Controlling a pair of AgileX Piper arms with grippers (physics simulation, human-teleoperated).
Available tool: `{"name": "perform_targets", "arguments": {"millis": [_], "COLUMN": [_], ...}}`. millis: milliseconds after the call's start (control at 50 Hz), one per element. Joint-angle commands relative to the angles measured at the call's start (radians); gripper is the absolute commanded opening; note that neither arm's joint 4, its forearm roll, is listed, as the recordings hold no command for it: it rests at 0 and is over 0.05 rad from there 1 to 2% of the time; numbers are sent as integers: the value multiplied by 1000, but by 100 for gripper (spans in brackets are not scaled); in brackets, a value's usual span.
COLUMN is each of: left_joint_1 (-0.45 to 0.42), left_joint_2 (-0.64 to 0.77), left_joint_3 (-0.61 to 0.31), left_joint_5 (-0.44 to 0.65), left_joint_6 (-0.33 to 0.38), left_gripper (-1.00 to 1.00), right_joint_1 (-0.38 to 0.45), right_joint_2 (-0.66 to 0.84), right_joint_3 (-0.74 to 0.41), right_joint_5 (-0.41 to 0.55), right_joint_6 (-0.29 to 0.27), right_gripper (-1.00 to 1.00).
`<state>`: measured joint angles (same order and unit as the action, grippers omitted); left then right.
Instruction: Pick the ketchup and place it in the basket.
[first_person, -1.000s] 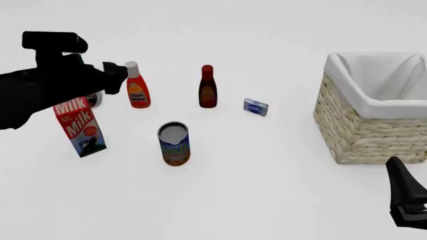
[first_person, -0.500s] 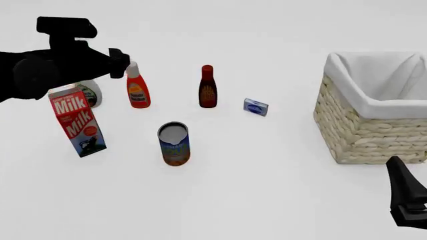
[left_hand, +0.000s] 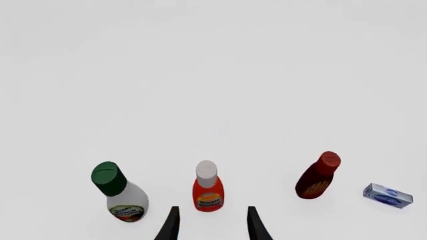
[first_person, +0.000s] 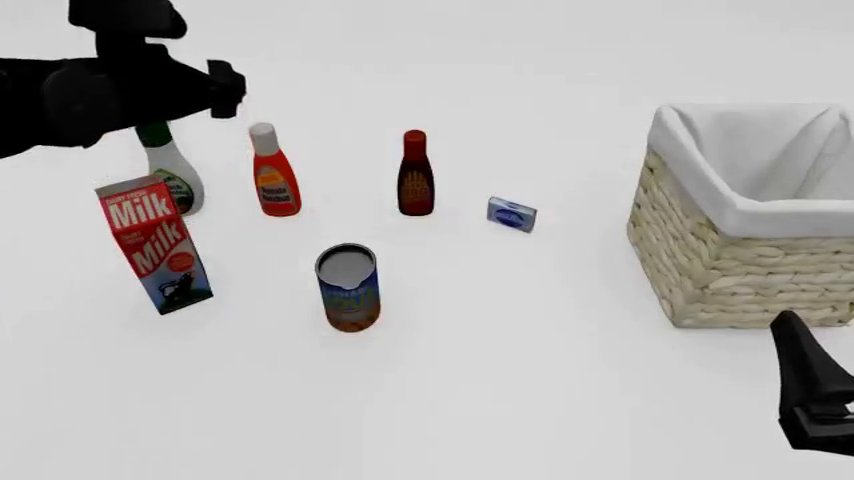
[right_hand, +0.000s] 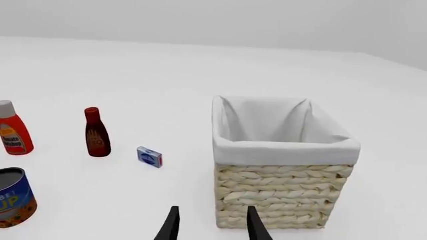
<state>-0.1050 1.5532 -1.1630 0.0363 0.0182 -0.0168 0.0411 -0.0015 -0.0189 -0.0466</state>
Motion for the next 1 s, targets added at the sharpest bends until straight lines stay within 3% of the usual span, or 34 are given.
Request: {"name": "perform_targets", "arguments": {"millis": [20,1000], "left_joint_1": [29,23], "left_joint_2": [82,436], "left_joint_3": [-73,-291], "left_joint_5": [-11,-76], "left_joint_6": [14,8], "left_gripper": [100,100], "right_joint_1": [0,-12], "right_joint_2": [18,145], "right_joint_3": [0,1], "right_joint_5": [-13,-105], "right_joint_6": [0,17], "right_gripper": [100,100]}}
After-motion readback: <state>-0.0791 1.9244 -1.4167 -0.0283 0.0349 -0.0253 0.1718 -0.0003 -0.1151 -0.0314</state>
